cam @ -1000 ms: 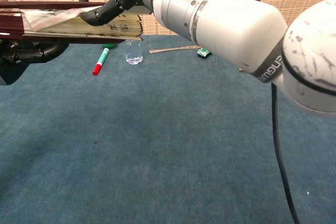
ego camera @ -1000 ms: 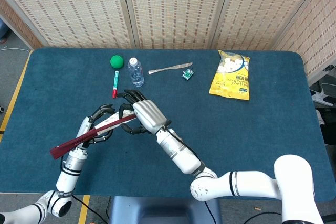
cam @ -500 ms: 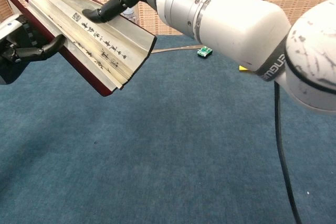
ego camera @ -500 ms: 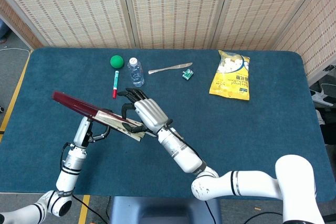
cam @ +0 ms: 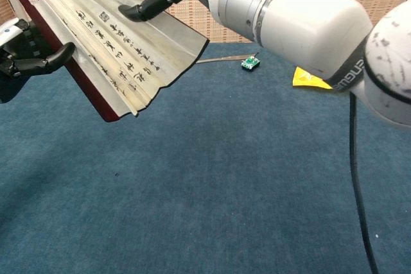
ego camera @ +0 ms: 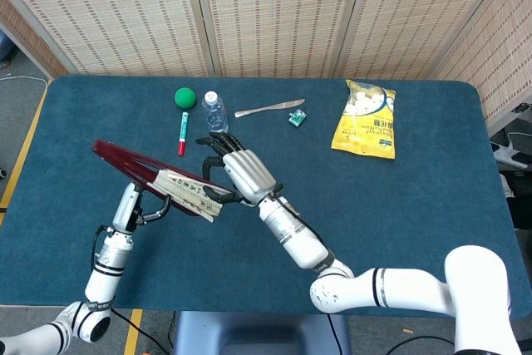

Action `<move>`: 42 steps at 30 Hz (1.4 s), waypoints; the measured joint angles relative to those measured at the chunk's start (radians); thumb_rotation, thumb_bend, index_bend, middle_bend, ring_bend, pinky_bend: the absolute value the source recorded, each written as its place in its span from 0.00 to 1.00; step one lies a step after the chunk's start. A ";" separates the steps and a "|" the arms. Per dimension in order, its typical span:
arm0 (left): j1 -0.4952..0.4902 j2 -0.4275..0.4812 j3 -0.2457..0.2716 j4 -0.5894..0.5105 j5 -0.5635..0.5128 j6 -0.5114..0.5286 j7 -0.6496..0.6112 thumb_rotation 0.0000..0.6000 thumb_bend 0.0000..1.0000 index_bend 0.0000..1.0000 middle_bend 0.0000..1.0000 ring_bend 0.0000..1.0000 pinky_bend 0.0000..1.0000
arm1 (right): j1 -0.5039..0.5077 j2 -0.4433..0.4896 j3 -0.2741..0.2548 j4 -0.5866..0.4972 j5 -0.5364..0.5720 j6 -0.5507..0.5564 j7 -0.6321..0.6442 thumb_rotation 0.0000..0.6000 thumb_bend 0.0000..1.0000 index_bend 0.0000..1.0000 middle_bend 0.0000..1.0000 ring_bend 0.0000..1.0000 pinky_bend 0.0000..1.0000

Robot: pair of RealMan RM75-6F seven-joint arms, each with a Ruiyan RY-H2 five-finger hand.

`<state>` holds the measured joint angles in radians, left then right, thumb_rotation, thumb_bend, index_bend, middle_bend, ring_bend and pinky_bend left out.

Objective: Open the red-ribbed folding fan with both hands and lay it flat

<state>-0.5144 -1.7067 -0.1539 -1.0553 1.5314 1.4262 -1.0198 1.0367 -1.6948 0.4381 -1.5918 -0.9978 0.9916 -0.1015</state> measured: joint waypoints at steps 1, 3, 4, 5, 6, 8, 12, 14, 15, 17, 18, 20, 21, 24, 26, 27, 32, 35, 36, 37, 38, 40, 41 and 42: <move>-0.001 0.001 -0.002 0.009 -0.001 -0.002 0.003 1.00 0.49 0.46 0.57 0.33 0.28 | -0.004 0.010 -0.002 -0.001 -0.001 -0.001 0.000 1.00 0.34 0.77 0.12 0.00 0.00; -0.004 0.005 -0.005 0.030 -0.004 -0.007 0.010 1.00 0.49 0.46 0.57 0.33 0.28 | -0.014 0.034 -0.007 -0.005 -0.004 -0.006 0.001 1.00 0.34 0.77 0.12 0.00 0.00; -0.006 0.006 -0.006 0.038 -0.004 -0.009 0.015 1.00 0.49 0.46 0.57 0.33 0.28 | -0.017 0.044 -0.009 -0.008 -0.006 -0.009 0.002 1.00 0.34 0.77 0.12 0.00 0.00; -0.007 0.007 -0.007 0.050 -0.005 -0.011 0.022 1.00 0.49 0.46 0.57 0.33 0.28 | -0.020 0.054 -0.012 -0.012 -0.008 -0.012 0.002 1.00 0.34 0.77 0.12 0.00 0.00; -0.008 0.007 -0.008 0.060 -0.006 -0.012 0.027 1.00 0.49 0.46 0.57 0.33 0.28 | -0.025 0.066 -0.017 -0.018 -0.013 -0.016 0.002 1.00 0.34 0.77 0.12 0.00 0.00; -0.011 0.009 -0.010 0.082 -0.008 -0.016 0.037 1.00 0.49 0.46 0.57 0.33 0.28 | -0.032 0.084 -0.024 -0.028 -0.020 -0.021 0.001 1.00 0.34 0.77 0.12 0.00 0.00; -0.018 0.009 -0.018 0.127 -0.017 -0.027 0.046 1.00 0.49 0.46 0.57 0.33 0.28 | -0.051 0.126 -0.039 -0.061 -0.033 -0.025 0.002 1.00 0.34 0.77 0.12 0.00 0.00; -0.022 0.009 -0.022 0.150 -0.024 -0.035 0.046 1.00 0.49 0.46 0.57 0.33 0.28 | -0.058 0.144 -0.045 -0.073 -0.035 -0.028 0.000 1.00 0.34 0.77 0.12 0.00 0.00; -0.024 0.009 -0.025 0.158 -0.026 -0.037 0.046 1.00 0.49 0.46 0.57 0.33 0.28 | -0.063 0.156 -0.049 -0.081 -0.037 -0.029 -0.001 1.00 0.34 0.77 0.12 0.00 0.00; -0.029 0.008 -0.030 0.174 -0.031 -0.041 0.045 1.00 0.49 0.46 0.57 0.33 0.28 | -0.069 0.172 -0.054 -0.092 -0.038 -0.032 -0.003 1.00 0.34 0.77 0.12 0.00 0.00; -0.031 0.008 -0.033 0.180 -0.032 -0.041 0.046 1.00 0.49 0.46 0.57 0.33 0.28 | -0.073 0.183 -0.058 -0.099 -0.039 -0.035 -0.003 1.00 0.34 0.77 0.12 0.00 0.00; -0.036 0.008 -0.039 0.191 -0.035 -0.040 0.053 1.00 0.49 0.46 0.57 0.33 0.28 | -0.078 0.199 -0.062 -0.109 -0.041 -0.040 -0.004 1.00 0.34 0.77 0.12 0.00 0.00; -0.038 0.008 -0.041 0.197 -0.036 -0.040 0.057 1.00 0.49 0.46 0.56 0.33 0.28 | -0.081 0.211 -0.065 -0.117 -0.043 -0.042 -0.004 1.00 0.34 0.77 0.12 0.00 0.00; -0.046 0.011 -0.050 0.212 -0.043 -0.044 0.072 1.00 0.49 0.46 0.56 0.33 0.28 | -0.091 0.242 -0.074 -0.136 -0.049 -0.048 -0.005 1.00 0.34 0.77 0.12 0.00 0.00; -0.051 0.015 -0.054 0.221 -0.047 -0.049 0.084 1.00 0.49 0.46 0.56 0.33 0.28 | -0.098 0.261 -0.079 -0.149 -0.055 -0.049 -0.007 1.00 0.34 0.77 0.12 0.00 0.00; -0.053 0.016 -0.055 0.226 -0.049 -0.050 0.089 1.00 0.49 0.46 0.56 0.33 0.28 | -0.102 0.274 -0.082 -0.158 -0.060 -0.049 -0.006 1.00 0.34 0.77 0.12 0.00 0.00; -0.064 0.024 -0.062 0.251 -0.056 -0.058 0.113 1.00 0.49 0.46 0.56 0.33 0.28 | -0.124 0.325 -0.095 -0.191 -0.085 -0.047 -0.002 1.00 0.34 0.77 0.12 0.00 0.00; -0.069 0.026 -0.067 0.269 -0.063 -0.064 0.124 1.00 0.49 0.46 0.56 0.33 0.28 | -0.139 0.360 -0.105 -0.211 -0.101 -0.043 -0.002 1.00 0.34 0.77 0.12 0.00 0.00; -0.070 0.027 -0.069 0.275 -0.066 -0.067 0.125 1.00 0.49 0.46 0.56 0.33 0.28 | -0.146 0.375 -0.109 -0.219 -0.108 -0.042 -0.002 1.00 0.34 0.77 0.12 0.00 0.00; -0.071 0.027 -0.071 0.283 -0.070 -0.070 0.126 1.00 0.49 0.46 0.56 0.33 0.28 | -0.151 0.386 -0.113 -0.226 -0.113 -0.041 -0.003 1.00 0.34 0.77 0.12 0.00 0.00; -0.072 0.027 -0.072 0.291 -0.072 -0.074 0.128 1.00 0.49 0.46 0.56 0.33 0.28 | -0.156 0.398 -0.116 -0.232 -0.119 -0.040 -0.002 1.00 0.34 0.76 0.12 0.00 0.00; -0.076 0.028 -0.075 0.306 -0.078 -0.081 0.130 1.00 0.49 0.46 0.56 0.33 0.28 | -0.169 0.425 -0.124 -0.249 -0.131 -0.039 0.001 1.00 0.34 0.76 0.12 0.00 0.00; -0.079 0.028 -0.076 0.315 -0.081 -0.085 0.132 1.00 0.49 0.46 0.56 0.33 0.27 | -0.174 0.437 -0.128 -0.256 -0.137 -0.039 0.004 1.00 0.34 0.76 0.12 0.00 0.00; -0.080 0.027 -0.077 0.321 -0.083 -0.088 0.134 1.00 0.49 0.46 0.56 0.33 0.27 | -0.180 0.451 -0.132 -0.265 -0.146 -0.039 0.010 1.00 0.34 0.76 0.12 0.00 0.00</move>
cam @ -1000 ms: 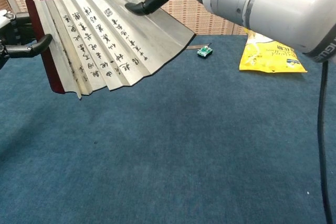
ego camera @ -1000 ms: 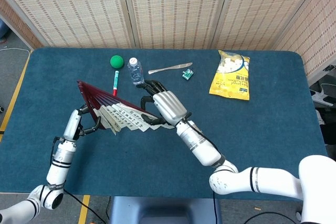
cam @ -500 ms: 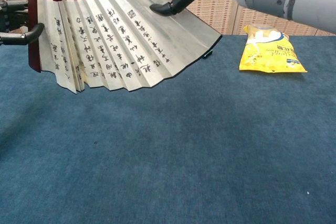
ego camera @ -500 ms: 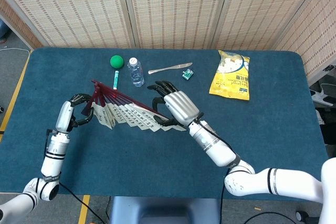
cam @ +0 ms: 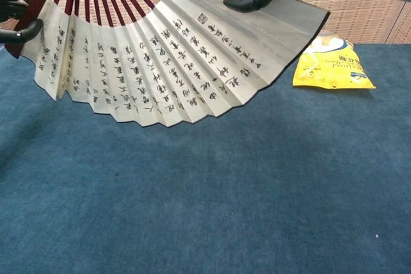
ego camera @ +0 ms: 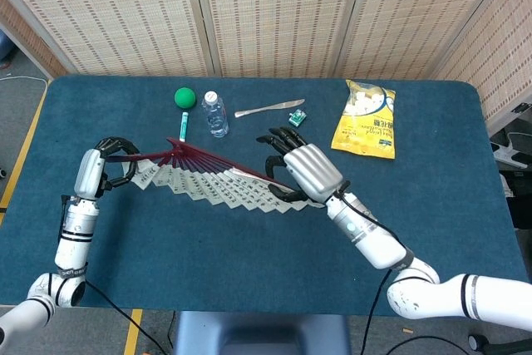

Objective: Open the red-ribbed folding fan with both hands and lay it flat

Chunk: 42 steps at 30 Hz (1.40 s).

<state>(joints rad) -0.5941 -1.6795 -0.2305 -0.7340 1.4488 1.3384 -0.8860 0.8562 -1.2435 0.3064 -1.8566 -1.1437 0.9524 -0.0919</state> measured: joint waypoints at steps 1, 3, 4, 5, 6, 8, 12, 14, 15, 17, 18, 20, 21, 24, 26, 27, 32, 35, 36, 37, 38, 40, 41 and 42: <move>-0.001 0.000 0.000 0.006 -0.001 -0.002 0.002 1.00 0.49 0.46 0.56 0.33 0.27 | -0.004 0.010 -0.003 -0.006 -0.007 -0.001 0.003 1.00 0.34 0.76 0.12 0.00 0.00; -0.003 -0.002 0.001 0.020 -0.002 -0.004 0.008 1.00 0.49 0.46 0.56 0.33 0.27 | -0.014 0.031 -0.010 -0.018 -0.024 -0.001 0.009 1.00 0.34 0.76 0.12 0.00 0.00; -0.004 -0.003 0.001 0.027 -0.002 -0.004 0.013 1.00 0.49 0.45 0.56 0.33 0.27 | -0.017 0.039 -0.013 -0.022 -0.031 -0.002 0.011 1.00 0.34 0.76 0.12 0.00 0.00; -0.006 -0.005 0.002 0.037 -0.002 -0.004 0.021 1.00 0.49 0.45 0.56 0.33 0.27 | -0.020 0.047 -0.016 -0.027 -0.037 -0.002 0.013 1.00 0.34 0.76 0.12 0.00 0.00; -0.007 -0.006 0.003 0.046 -0.002 -0.003 0.027 1.00 0.49 0.45 0.56 0.33 0.26 | -0.025 0.057 -0.020 -0.033 -0.045 -0.002 0.015 1.00 0.34 0.76 0.12 0.00 0.00; -0.011 -0.009 0.002 0.067 -0.003 -0.002 0.041 1.00 0.49 0.45 0.56 0.33 0.26 | -0.031 0.073 -0.026 -0.042 -0.057 -0.002 0.016 1.00 0.34 0.76 0.12 0.00 0.00; -0.017 -0.028 0.004 0.111 -0.007 -0.013 0.047 1.00 0.49 0.45 0.56 0.33 0.26 | -0.049 0.076 -0.051 -0.023 -0.090 0.004 0.035 1.00 0.34 0.75 0.12 0.00 0.00; -0.022 -0.044 0.005 0.159 -0.008 -0.014 0.041 1.00 0.49 0.45 0.56 0.33 0.26 | -0.058 0.074 -0.064 -0.004 -0.125 0.008 0.048 1.00 0.34 0.75 0.12 0.00 0.00; -0.024 -0.052 0.006 0.181 -0.008 -0.014 0.039 1.00 0.49 0.45 0.56 0.33 0.26 | -0.063 0.075 -0.072 0.005 -0.149 0.010 0.057 1.00 0.34 0.75 0.12 0.00 0.00; -0.030 -0.072 0.006 0.227 -0.009 -0.010 0.035 1.00 0.49 0.45 0.56 0.33 0.25 | -0.071 0.079 -0.086 0.014 -0.179 0.010 0.069 1.00 0.34 0.75 0.12 0.00 0.00; -0.033 -0.081 0.005 0.243 -0.011 -0.007 0.034 1.00 0.49 0.45 0.55 0.33 0.25 | -0.075 0.086 -0.094 0.014 -0.192 0.010 0.072 1.00 0.34 0.75 0.12 0.00 0.00; -0.040 -0.095 -0.004 0.270 -0.021 0.000 0.034 1.00 0.49 0.45 0.55 0.33 0.24 | -0.078 0.097 -0.103 0.010 -0.206 0.008 0.066 1.00 0.34 0.75 0.12 0.00 0.00; -0.043 -0.100 -0.011 0.278 -0.028 0.002 0.034 1.00 0.49 0.44 0.55 0.33 0.24 | -0.080 0.103 -0.108 0.005 -0.212 0.008 0.058 1.00 0.34 0.75 0.12 0.00 0.00; -0.052 -0.110 -0.027 0.290 -0.046 0.006 0.028 1.00 0.48 0.44 0.54 0.33 0.24 | -0.089 0.125 -0.120 -0.020 -0.236 0.013 0.033 1.00 0.34 0.75 0.12 0.00 0.00; -0.054 -0.112 -0.032 0.290 -0.050 0.013 0.022 1.00 0.48 0.44 0.54 0.33 0.24 | -0.097 0.138 -0.126 -0.035 -0.252 0.022 0.021 1.00 0.34 0.75 0.12 0.00 0.00; -0.054 -0.112 -0.034 0.290 -0.052 0.018 0.020 1.00 0.48 0.44 0.54 0.33 0.24 | -0.102 0.146 -0.129 -0.045 -0.263 0.030 0.014 1.00 0.34 0.75 0.12 0.00 0.00; -0.055 -0.108 -0.051 0.278 -0.068 0.041 0.012 1.00 0.48 0.44 0.54 0.33 0.23 | -0.121 0.171 -0.139 -0.070 -0.305 0.060 -0.016 1.00 0.34 0.75 0.12 0.00 0.00; -0.051 -0.107 -0.056 0.275 -0.074 0.056 0.013 1.00 0.48 0.44 0.54 0.33 0.23 | -0.130 0.181 -0.144 -0.079 -0.327 0.076 -0.045 1.00 0.34 0.75 0.12 0.00 0.00; -0.050 -0.108 -0.055 0.274 -0.075 0.057 0.016 1.00 0.48 0.44 0.54 0.33 0.23 | -0.133 0.184 -0.146 -0.080 -0.335 0.083 -0.061 1.00 0.34 0.75 0.12 0.00 0.00; -0.050 -0.109 -0.054 0.275 -0.074 0.057 0.020 1.00 0.48 0.44 0.54 0.32 0.23 | -0.136 0.185 -0.148 -0.080 -0.341 0.088 -0.075 1.00 0.34 0.75 0.12 0.00 0.00; -0.049 -0.111 -0.051 0.277 -0.073 0.057 0.028 1.00 0.48 0.43 0.53 0.32 0.22 | -0.139 0.185 -0.151 -0.080 -0.346 0.093 -0.091 1.00 0.34 0.75 0.12 0.00 0.00; -0.049 -0.116 -0.044 0.282 -0.070 0.055 0.042 1.00 0.48 0.40 0.50 0.31 0.22 | -0.147 0.185 -0.157 -0.077 -0.357 0.105 -0.135 1.00 0.34 0.75 0.12 0.00 0.00; -0.049 -0.122 -0.039 0.287 -0.067 0.054 0.048 1.00 0.48 0.39 0.48 0.30 0.21 | -0.151 0.183 -0.159 -0.076 -0.361 0.111 -0.156 1.00 0.34 0.75 0.12 0.00 0.00; -0.050 -0.126 -0.037 0.289 -0.067 0.053 0.049 1.00 0.48 0.35 0.45 0.28 0.21 | -0.157 0.180 -0.163 -0.075 -0.366 0.119 -0.185 1.00 0.34 0.74 0.12 0.00 0.00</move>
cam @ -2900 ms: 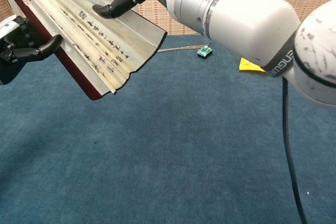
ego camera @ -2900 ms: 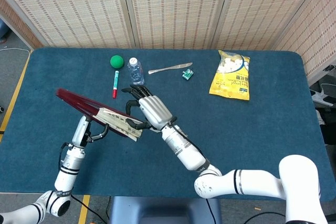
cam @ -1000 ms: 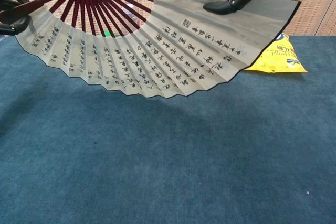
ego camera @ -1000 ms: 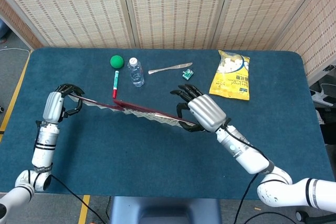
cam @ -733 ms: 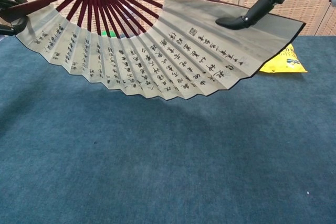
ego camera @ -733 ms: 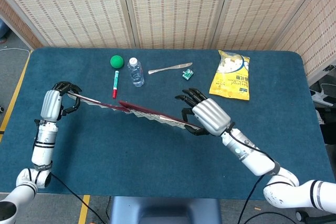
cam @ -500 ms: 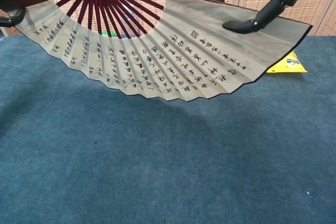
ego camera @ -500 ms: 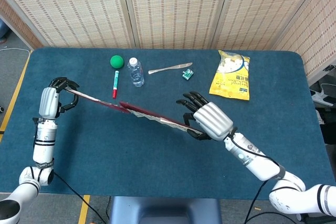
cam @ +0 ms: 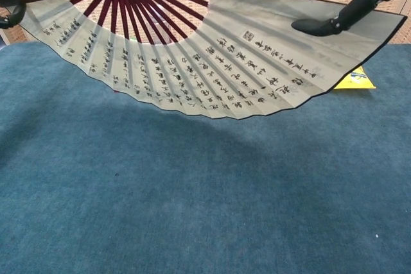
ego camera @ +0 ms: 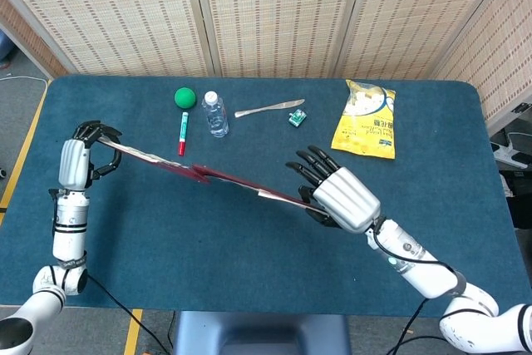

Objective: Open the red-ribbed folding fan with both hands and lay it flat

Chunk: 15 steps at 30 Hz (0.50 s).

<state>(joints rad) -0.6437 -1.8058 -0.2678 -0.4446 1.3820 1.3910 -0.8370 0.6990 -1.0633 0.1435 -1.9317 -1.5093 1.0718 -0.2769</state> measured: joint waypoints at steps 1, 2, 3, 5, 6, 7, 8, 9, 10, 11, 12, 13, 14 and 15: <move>-0.001 -0.003 0.001 0.001 0.000 -0.003 0.000 1.00 0.47 0.31 0.40 0.26 0.20 | -0.005 -0.003 -0.003 0.001 -0.004 0.007 -0.023 1.00 0.34 0.74 0.12 0.00 0.00; -0.002 -0.004 0.003 0.001 0.001 -0.008 -0.002 1.00 0.47 0.28 0.36 0.24 0.20 | -0.009 -0.006 -0.006 0.001 -0.008 0.013 -0.045 1.00 0.34 0.73 0.12 0.00 0.00; -0.003 -0.004 0.003 0.000 0.001 -0.011 -0.003 1.00 0.47 0.25 0.33 0.23 0.19 | -0.015 -0.012 -0.011 0.002 -0.014 0.021 -0.075 1.00 0.34 0.72 0.12 0.00 0.00; -0.003 -0.003 0.006 -0.005 0.001 -0.016 -0.006 1.00 0.47 0.19 0.28 0.21 0.19 | -0.022 -0.021 -0.018 0.005 -0.026 0.030 -0.117 1.00 0.34 0.70 0.12 0.00 0.00; 0.000 -0.003 0.009 -0.006 0.002 -0.015 -0.006 1.00 0.47 0.18 0.27 0.21 0.19 | -0.025 -0.028 -0.023 0.006 -0.035 0.034 -0.145 1.00 0.34 0.69 0.12 0.00 0.00; 0.002 -0.004 0.013 -0.008 0.003 -0.015 -0.006 1.00 0.47 0.17 0.26 0.20 0.19 | -0.028 -0.034 -0.026 0.008 -0.042 0.037 -0.165 1.00 0.34 0.68 0.12 0.00 0.00; 0.007 -0.004 0.019 -0.010 0.007 -0.015 -0.006 1.00 0.47 0.17 0.25 0.20 0.19 | -0.030 -0.042 -0.029 0.009 -0.050 0.040 -0.184 1.00 0.34 0.67 0.12 0.00 0.00; 0.012 -0.005 0.023 -0.012 0.009 -0.012 -0.006 1.00 0.47 0.15 0.24 0.20 0.18 | -0.032 -0.052 -0.033 0.011 -0.062 0.043 -0.210 1.00 0.34 0.67 0.12 0.00 0.00; 0.017 -0.006 0.027 -0.015 0.011 -0.009 -0.007 1.00 0.47 0.13 0.24 0.19 0.18 | -0.033 -0.060 -0.036 0.013 -0.072 0.046 -0.228 1.00 0.34 0.66 0.12 0.00 0.00; 0.022 -0.008 0.030 -0.019 0.014 -0.004 -0.010 1.00 0.47 0.11 0.22 0.19 0.18 | -0.035 -0.069 -0.039 0.015 -0.083 0.049 -0.246 1.00 0.34 0.66 0.12 0.00 0.00; 0.026 -0.010 0.034 -0.021 0.015 -0.001 -0.011 1.00 0.47 0.09 0.21 0.18 0.18 | -0.037 -0.081 -0.043 0.017 -0.097 0.053 -0.270 1.00 0.34 0.66 0.12 0.00 0.00; 0.030 -0.010 0.036 -0.023 0.017 0.001 -0.013 1.00 0.47 0.07 0.19 0.17 0.18 | -0.038 -0.090 -0.046 0.019 -0.108 0.056 -0.287 1.00 0.34 0.65 0.12 0.00 0.00; 0.033 -0.011 0.038 -0.025 0.018 0.006 -0.014 1.00 0.47 0.05 0.17 0.17 0.18 | -0.039 -0.098 -0.049 0.020 -0.118 0.058 -0.303 1.00 0.34 0.65 0.12 0.00 0.00; 0.037 -0.012 0.040 -0.026 0.019 0.008 -0.016 1.00 0.47 0.04 0.16 0.16 0.17 | -0.041 -0.108 -0.054 0.021 -0.131 0.059 -0.324 1.00 0.34 0.65 0.12 0.00 0.00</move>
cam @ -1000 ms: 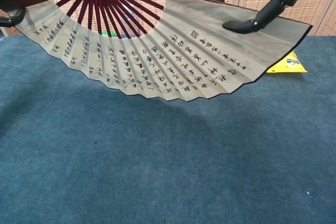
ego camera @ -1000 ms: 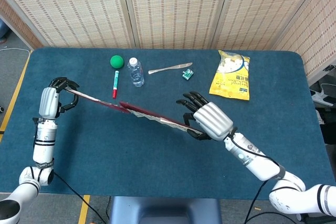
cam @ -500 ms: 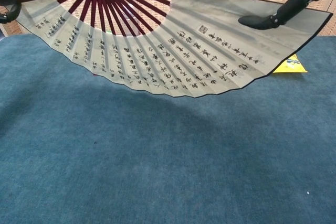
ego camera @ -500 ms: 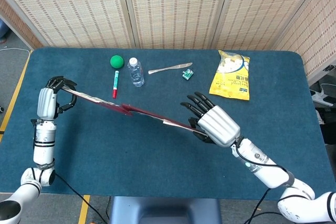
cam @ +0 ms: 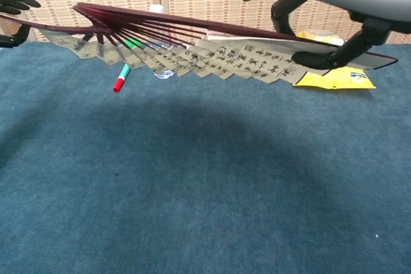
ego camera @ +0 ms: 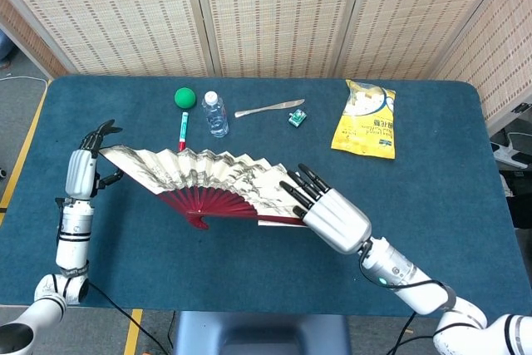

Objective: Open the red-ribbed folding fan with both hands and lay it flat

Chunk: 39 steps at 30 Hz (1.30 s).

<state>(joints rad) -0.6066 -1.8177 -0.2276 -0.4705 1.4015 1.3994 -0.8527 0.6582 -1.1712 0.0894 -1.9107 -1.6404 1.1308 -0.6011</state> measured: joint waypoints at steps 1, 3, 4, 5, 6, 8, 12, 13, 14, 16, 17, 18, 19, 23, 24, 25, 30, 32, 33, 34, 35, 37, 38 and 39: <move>0.006 -0.001 0.003 0.000 0.001 0.002 -0.002 1.00 0.47 0.03 0.16 0.16 0.17 | -0.001 -0.006 -0.003 0.001 -0.008 0.000 -0.016 1.00 0.34 0.64 0.12 0.00 0.00; 0.025 -0.003 0.015 0.001 0.005 0.005 -0.012 1.00 0.47 0.02 0.15 0.15 0.17 | -0.004 -0.020 -0.011 0.003 -0.021 -0.001 -0.058 1.00 0.34 0.64 0.12 0.00 0.00; 0.035 -0.006 0.023 0.003 0.009 0.006 -0.015 1.00 0.47 0.02 0.15 0.15 0.17 | -0.006 -0.026 -0.015 0.005 -0.025 -0.003 -0.078 1.00 0.34 0.63 0.12 0.00 0.00; 0.047 -0.010 0.035 0.006 0.015 0.008 -0.019 1.00 0.47 0.02 0.15 0.14 0.17 | -0.008 -0.032 -0.019 0.008 -0.029 -0.005 -0.098 1.00 0.34 0.63 0.12 0.00 0.00; 0.056 -0.014 0.044 0.011 0.020 0.009 -0.023 1.00 0.47 0.01 0.14 0.14 0.16 | -0.011 -0.043 -0.025 0.014 -0.033 -0.008 -0.125 1.00 0.34 0.63 0.12 0.00 0.00; 0.070 -0.027 0.063 0.026 0.032 0.009 -0.029 1.00 0.47 0.00 0.13 0.12 0.16 | -0.017 -0.064 -0.036 0.032 -0.039 -0.013 -0.157 1.00 0.34 0.63 0.12 0.00 0.00; 0.078 -0.055 0.087 0.061 0.048 -0.001 -0.019 1.00 0.46 0.00 0.06 0.08 0.15 | -0.033 -0.112 -0.064 0.087 -0.044 -0.030 -0.194 1.00 0.34 0.61 0.12 0.00 0.00; 0.080 -0.062 0.092 0.072 0.052 -0.003 -0.014 1.00 0.46 0.00 0.04 0.07 0.14 | -0.036 -0.121 -0.069 0.098 -0.044 -0.033 -0.201 1.00 0.34 0.59 0.12 0.00 0.00; 0.082 -0.070 0.098 0.086 0.057 -0.005 -0.008 1.00 0.46 0.00 0.01 0.05 0.14 | -0.040 -0.129 -0.073 0.108 -0.045 -0.035 -0.209 1.00 0.34 0.55 0.11 0.00 0.00; 0.085 -0.084 0.105 0.105 0.062 -0.006 -0.002 1.00 0.46 0.00 0.00 0.02 0.14 | -0.047 -0.140 -0.079 0.126 -0.045 -0.038 -0.227 1.00 0.34 0.42 0.10 0.00 0.00; 0.087 -0.092 0.108 0.116 0.064 -0.005 -0.001 1.00 0.46 0.00 0.00 0.01 0.14 | -0.051 -0.144 -0.080 0.132 -0.045 -0.038 -0.233 1.00 0.34 0.29 0.07 0.00 0.00; 0.087 -0.096 0.108 0.121 0.065 -0.005 -0.003 1.00 0.46 0.00 0.00 0.00 0.14 | -0.056 -0.148 -0.080 0.136 -0.044 -0.035 -0.237 1.00 0.34 0.16 0.04 0.00 0.00; 0.088 -0.098 0.108 0.124 0.065 -0.004 -0.007 1.00 0.46 0.00 0.00 0.00 0.14 | -0.059 -0.150 -0.080 0.138 -0.044 -0.031 -0.237 1.00 0.34 0.09 0.02 0.00 0.00; 0.092 -0.102 0.109 0.138 0.065 -0.003 -0.036 1.00 0.45 0.00 0.00 0.00 0.14 | -0.072 -0.159 -0.079 0.144 -0.043 -0.011 -0.213 1.00 0.26 0.00 0.00 0.00 0.00; 0.093 -0.102 0.110 0.139 0.066 -0.002 -0.044 1.00 0.45 0.00 0.00 0.00 0.14 | -0.076 -0.160 -0.080 0.146 -0.045 -0.003 -0.197 1.00 0.25 0.00 0.00 0.00 0.00; 0.095 -0.102 0.111 0.141 0.067 0.000 -0.053 1.00 0.45 0.00 0.00 0.00 0.14 | -0.080 -0.160 -0.080 0.148 -0.046 0.004 -0.184 1.00 0.23 0.00 0.00 0.00 0.00; 0.112 -0.093 0.133 0.145 0.086 0.011 -0.114 1.00 0.45 0.00 0.00 0.00 0.14 | -0.110 -0.145 -0.091 0.161 -0.060 0.053 -0.093 1.00 0.17 0.00 0.00 0.00 0.00; 0.121 -0.086 0.151 0.149 0.100 0.009 -0.131 1.00 0.45 0.00 0.00 0.00 0.14 | -0.127 -0.131 -0.101 0.168 -0.062 0.065 -0.068 1.00 0.16 0.00 0.00 0.00 0.00; 0.124 -0.084 0.160 0.151 0.107 0.006 -0.134 1.00 0.46 0.00 0.00 0.00 0.14 | -0.137 -0.121 -0.107 0.173 -0.058 0.067 -0.060 1.00 0.15 0.00 0.00 0.00 0.00; 0.128 -0.080 0.170 0.154 0.114 0.002 -0.136 1.00 0.46 0.00 0.00 0.00 0.13 | -0.141 -0.114 -0.111 0.174 -0.053 0.066 -0.057 1.00 0.15 0.00 0.00 0.00 0.00; 0.132 -0.075 0.185 0.158 0.126 -0.005 -0.138 1.00 0.46 0.00 0.00 0.00 0.13 | -0.143 -0.109 -0.113 0.175 -0.045 0.061 -0.055 1.00 0.14 0.00 0.00 0.00 0.00; 0.137 -0.065 0.211 0.164 0.146 -0.022 -0.136 1.00 0.46 0.00 0.00 0.00 0.12 | -0.143 -0.095 -0.114 0.175 -0.023 0.039 -0.053 1.00 0.13 0.00 0.00 0.00 0.00; 0.140 -0.055 0.229 0.167 0.159 -0.036 -0.136 1.00 0.46 0.00 0.00 0.00 0.11 | -0.142 -0.087 -0.113 0.173 -0.011 0.027 -0.052 1.00 0.13 0.00 0.00 0.00 0.00; 0.142 -0.046 0.243 0.167 0.169 -0.048 -0.137 1.00 0.46 0.00 0.00 0.00 0.10 | -0.140 -0.077 -0.112 0.168 0.008 0.008 -0.052 0.99 0.12 0.00 0.00 0.00 0.00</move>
<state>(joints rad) -0.4642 -1.8639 0.0149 -0.3038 1.5701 1.3509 -0.9894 0.5183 -1.2477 -0.0221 -1.7431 -1.6327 1.1391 -0.6534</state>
